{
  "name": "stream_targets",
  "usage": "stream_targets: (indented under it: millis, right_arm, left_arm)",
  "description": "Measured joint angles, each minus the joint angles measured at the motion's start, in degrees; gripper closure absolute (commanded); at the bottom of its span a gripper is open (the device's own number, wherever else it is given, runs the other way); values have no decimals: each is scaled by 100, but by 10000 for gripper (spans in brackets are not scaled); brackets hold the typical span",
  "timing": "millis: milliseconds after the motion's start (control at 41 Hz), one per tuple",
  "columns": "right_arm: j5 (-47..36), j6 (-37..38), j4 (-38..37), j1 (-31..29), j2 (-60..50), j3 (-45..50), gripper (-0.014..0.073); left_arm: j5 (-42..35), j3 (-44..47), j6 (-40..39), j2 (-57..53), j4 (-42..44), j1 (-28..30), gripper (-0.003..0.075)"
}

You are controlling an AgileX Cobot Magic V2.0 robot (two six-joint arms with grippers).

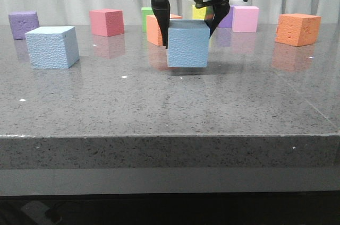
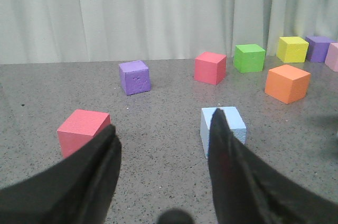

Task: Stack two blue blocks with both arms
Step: 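Lift the light-blue cube and carry it toward the table centre, then set the cube down, open the right gripper and withdraw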

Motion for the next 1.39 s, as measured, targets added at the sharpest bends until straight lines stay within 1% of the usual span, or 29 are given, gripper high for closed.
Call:
stream_targets:
  millis: [122,195,244,341,415,634,780,902,1000,1098,1244,1390]
  right_arm:
    - [-9,12,0,0,0,0,205]
    - [-9,12,0,0,0,0,185]
    - [-9,12,0,0,0,0,153]
    - [21,12,0,0,0,0,39]
    - [65,12,0,0,0,0,-13]
    - [119,1,0,0,0,0,-14]
    - [119,-276,40,0,-13,0,-14]
    - [148,-1091,305,0,-243,0,-14]
    - [313,-1925,575,0,-666,0,-14]
    - [385,-2534,667,0,-1144,103,-14]
    - [301,-3278,702,-37,-2099,935,-14]
    - [-440,-3754,1102,-303,-3133,2250,-14]
  left_arm:
    - [0,0,0,0,0,0,355]
    - [0,0,0,0,0,0,355]
    - [0,0,0,0,0,0,355]
    - [0,0,0,0,0,0,355]
    - [0,0,0,0,0,0,355]
    - [0,0,0,0,0,0,355]
    - [0,0,0,0,0,0,355]
    - [0,0,0,0,0,0,355]
    - [0,0,0,0,0,0,355]
    - [0,0,0,0,0,0,355]
    - [0,0,0,0,0,0,355]
    - [0,0,0,0,0,0,355]
